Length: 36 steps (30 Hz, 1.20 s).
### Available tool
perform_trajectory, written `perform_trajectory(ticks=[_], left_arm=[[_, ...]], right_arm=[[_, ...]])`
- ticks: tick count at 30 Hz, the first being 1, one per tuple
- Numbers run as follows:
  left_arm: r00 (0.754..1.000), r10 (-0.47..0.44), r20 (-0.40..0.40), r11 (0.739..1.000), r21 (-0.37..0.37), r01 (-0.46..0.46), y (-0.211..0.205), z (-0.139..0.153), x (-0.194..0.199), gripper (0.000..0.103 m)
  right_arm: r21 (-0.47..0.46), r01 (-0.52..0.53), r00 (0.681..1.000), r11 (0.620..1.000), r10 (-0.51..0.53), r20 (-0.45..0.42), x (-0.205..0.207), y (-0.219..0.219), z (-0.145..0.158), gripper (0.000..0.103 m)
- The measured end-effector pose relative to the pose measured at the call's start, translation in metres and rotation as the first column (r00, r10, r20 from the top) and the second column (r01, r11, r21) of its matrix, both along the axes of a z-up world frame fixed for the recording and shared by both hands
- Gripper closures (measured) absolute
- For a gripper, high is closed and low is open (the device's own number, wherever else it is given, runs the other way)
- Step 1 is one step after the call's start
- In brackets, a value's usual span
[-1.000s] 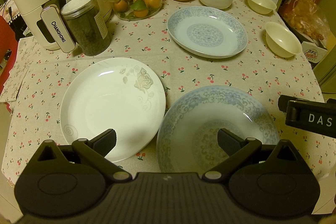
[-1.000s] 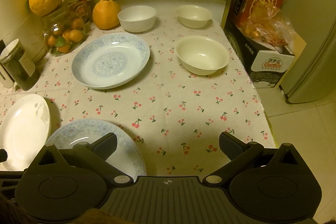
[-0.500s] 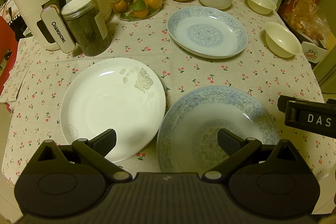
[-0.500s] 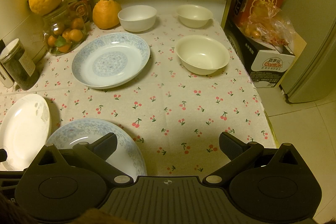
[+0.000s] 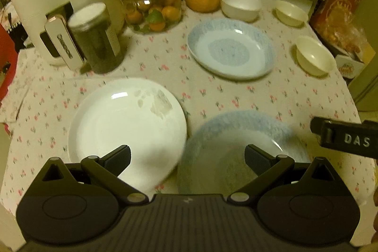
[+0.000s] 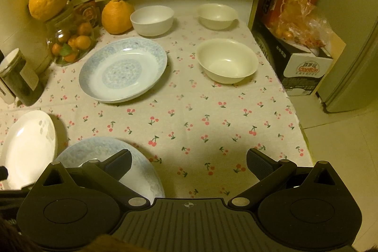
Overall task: Organize plates and bowls
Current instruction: 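Move both grippers toward the rim of the front blue-patterned plate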
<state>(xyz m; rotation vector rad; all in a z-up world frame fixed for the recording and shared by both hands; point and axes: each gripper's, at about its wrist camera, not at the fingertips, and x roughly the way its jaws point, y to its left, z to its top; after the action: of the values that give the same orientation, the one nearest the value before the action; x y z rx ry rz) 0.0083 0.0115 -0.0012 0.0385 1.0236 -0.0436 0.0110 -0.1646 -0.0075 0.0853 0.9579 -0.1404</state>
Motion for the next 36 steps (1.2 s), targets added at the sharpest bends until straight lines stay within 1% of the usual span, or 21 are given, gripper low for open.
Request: perform_trajectory(ticks=[2, 4, 5, 7, 9, 11, 14, 15, 18, 21, 23, 27, 30, 32, 36], left_arm=[[1.000, -0.004, 0.009, 1.000, -0.003, 0.004, 0.002, 0.002, 0.004, 0.000], [0.999, -0.037, 0.005, 0.999, 0.019, 0.037, 0.000, 0.003, 0.009, 0.000], [0.998, -0.062, 0.002, 0.997, 0.041, 0.061, -0.003, 0.003, 0.013, 0.000], [0.996, -0.085, 0.004, 0.995, 0.061, 0.084, -0.005, 0.005, 0.017, 0.001], [0.995, -0.096, 0.002, 0.994, 0.046, 0.096, -0.005, 0.008, 0.023, 0.001], [0.994, -0.108, -0.018, 0.994, 0.025, 0.109, -0.004, 0.010, 0.031, 0.001], [0.993, -0.116, -0.036, 0.993, 0.020, 0.117, -0.005, 0.012, 0.043, 0.001], [0.993, -0.109, -0.037, 0.994, 0.008, 0.109, -0.004, 0.014, 0.048, 0.001], [0.997, -0.070, -0.042, 0.997, -0.032, 0.069, 0.002, 0.017, 0.066, 0.006], [0.999, -0.043, -0.033, 0.998, -0.047, 0.041, 0.005, 0.014, 0.081, 0.006], [0.999, -0.028, -0.041, 0.999, -0.046, 0.026, 0.007, 0.007, 0.091, 0.006], [0.994, -0.023, -0.110, 0.989, -0.145, 0.007, 0.015, -0.012, 0.115, 0.007], [0.995, 0.002, -0.101, 0.987, -0.158, -0.018, 0.016, -0.020, 0.130, 0.007], [0.995, 0.016, -0.099, 0.986, -0.166, -0.032, 0.018, -0.026, 0.140, 0.013], [0.996, 0.021, -0.088, 0.971, -0.235, -0.042, 0.023, -0.037, 0.155, 0.022]], right_arm=[[0.021, 0.003, 1.000, 1.000, -0.003, 0.003, 0.002, -0.004, 0.003, 0.000], [0.051, 0.009, 1.000, 0.999, -0.009, 0.002, 0.005, -0.007, 0.007, 0.000], [0.070, 0.014, 1.000, 0.997, -0.015, 0.002, 0.008, -0.010, 0.009, 0.000], [0.100, 0.024, 1.000, 0.995, -0.025, 0.008, 0.013, -0.016, 0.015, 0.000], [0.121, 0.028, 0.999, 0.992, -0.031, 0.017, 0.018, -0.021, 0.020, 0.000], [0.136, 0.023, 0.999, 0.990, -0.026, 0.019, 0.024, -0.024, 0.022, 0.000], [0.184, 0.023, 1.000, 0.983, -0.026, 0.014, 0.037, -0.029, 0.023, 0.000], [0.210, 0.030, 0.999, 0.977, -0.033, 0.012, 0.042, -0.032, 0.023, 0.000], [0.264, 0.061, 0.998, 0.963, -0.064, 0.002, 0.056, -0.041, 0.018, 0.000], [0.319, 0.086, 0.996, 0.944, -0.089, -0.006, 0.067, -0.047, 0.009, 0.000], [0.360, 0.091, 0.996, 0.929, -0.093, -0.012, 0.074, -0.049, 0.000, 0.000], [0.407, 0.087, 0.996, 0.909, -0.086, -0.021, 0.092, -0.050, -0.016, 0.000], [0.476, 0.095, 0.995, 0.874, -0.094, -0.024, 0.104, -0.053, -0.025, 0.001], [0.501, 0.100, 0.995, 0.860, -0.100, -0.026, 0.110, -0.054, -0.030, 0.001], [0.513, 0.090, 0.995, 0.854, -0.103, -0.002, 0.120, -0.052, -0.038, 0.002]])
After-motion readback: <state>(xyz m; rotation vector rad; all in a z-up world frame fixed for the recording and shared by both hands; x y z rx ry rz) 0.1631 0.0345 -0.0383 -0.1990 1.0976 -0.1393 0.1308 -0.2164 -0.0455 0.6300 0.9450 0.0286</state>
